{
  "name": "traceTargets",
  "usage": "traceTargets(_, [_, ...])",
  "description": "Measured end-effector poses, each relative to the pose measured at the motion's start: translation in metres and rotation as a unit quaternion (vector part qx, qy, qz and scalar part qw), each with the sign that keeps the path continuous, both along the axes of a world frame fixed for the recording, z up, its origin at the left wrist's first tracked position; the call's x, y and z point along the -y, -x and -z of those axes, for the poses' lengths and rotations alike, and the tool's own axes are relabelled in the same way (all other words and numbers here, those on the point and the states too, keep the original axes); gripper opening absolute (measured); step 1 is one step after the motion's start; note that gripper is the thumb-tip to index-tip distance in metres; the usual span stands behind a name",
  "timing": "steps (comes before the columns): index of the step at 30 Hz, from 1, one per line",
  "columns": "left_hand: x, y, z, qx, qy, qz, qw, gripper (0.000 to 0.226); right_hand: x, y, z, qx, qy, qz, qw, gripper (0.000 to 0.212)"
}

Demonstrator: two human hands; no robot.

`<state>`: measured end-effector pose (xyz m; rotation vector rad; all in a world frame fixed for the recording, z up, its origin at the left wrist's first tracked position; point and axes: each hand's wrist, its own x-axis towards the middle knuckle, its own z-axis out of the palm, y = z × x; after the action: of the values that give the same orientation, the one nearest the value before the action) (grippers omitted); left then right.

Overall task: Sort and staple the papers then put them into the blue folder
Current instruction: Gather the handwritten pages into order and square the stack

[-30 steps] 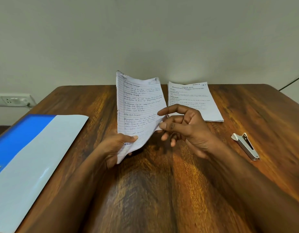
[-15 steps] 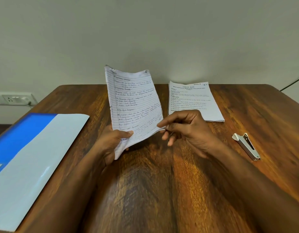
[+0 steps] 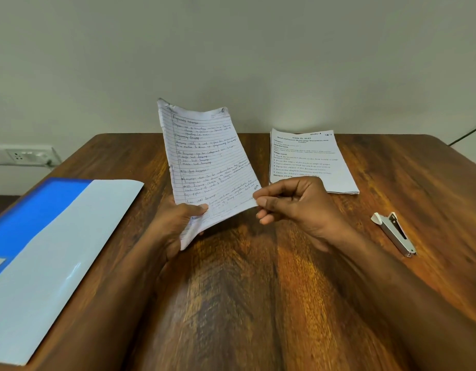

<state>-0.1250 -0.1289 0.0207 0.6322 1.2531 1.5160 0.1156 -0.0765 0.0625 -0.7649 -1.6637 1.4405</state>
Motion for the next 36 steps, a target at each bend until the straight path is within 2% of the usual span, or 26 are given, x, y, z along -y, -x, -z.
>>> traceTargets(4, [-0.003, 0.01, 0.006, 0.029, -0.018, -0.005, 0.999, 0.049, -0.007, -0.004, 0.005, 0.023, 0.009, 0.017, 1.0, 0.022])
traceTargets(10, [-0.003, 0.01, 0.005, 0.001, -0.033, -0.041, 0.999, 0.045, -0.015, -0.008, 0.01, 0.033, 0.041, 0.033, 0.998, 0.036])
traceTargets(15, [0.001, 0.008, 0.005, 0.014, -0.03, -0.021, 0.999, 0.052, -0.022, -0.011, 0.01, 0.04, 0.099, 0.017, 0.994, 0.049])
traceTargets(17, [0.004, 0.004, 0.003, -0.029, -0.039, -0.02, 0.999, 0.046, -0.026, -0.014, 0.009, 0.044, 0.126, 0.023, 0.991, 0.044])
traceTargets(20, [0.008, -0.005, 0.001, -0.059, -0.052, 0.008, 0.997, 0.043, -0.03, -0.018, 0.01, 0.062, 0.133, 0.023, 0.989, 0.023])
traceTargets(24, [0.012, -0.018, -0.001, -0.075, -0.057, 0.049, 0.994, 0.042, -0.032, -0.016, 0.016, 0.049, 0.122, 0.046, 0.99, 0.03])
traceTargets(30, [0.017, -0.029, 0.001, -0.121, -0.046, 0.136, 0.982, 0.037, -0.029, -0.006, 0.025, -0.027, 0.127, 0.095, 0.987, 0.02])
traceTargets(34, [0.014, -0.022, -0.002, -0.097, -0.014, 0.169, 0.981, 0.045, -0.04, -0.014, 0.023, -0.04, 0.122, 0.166, 0.978, 0.016])
traceTargets(36, [0.012, -0.017, -0.004, -0.097, 0.017, 0.17, 0.98, 0.04, -0.048, -0.02, 0.022, -0.039, 0.112, 0.191, 0.974, 0.016])
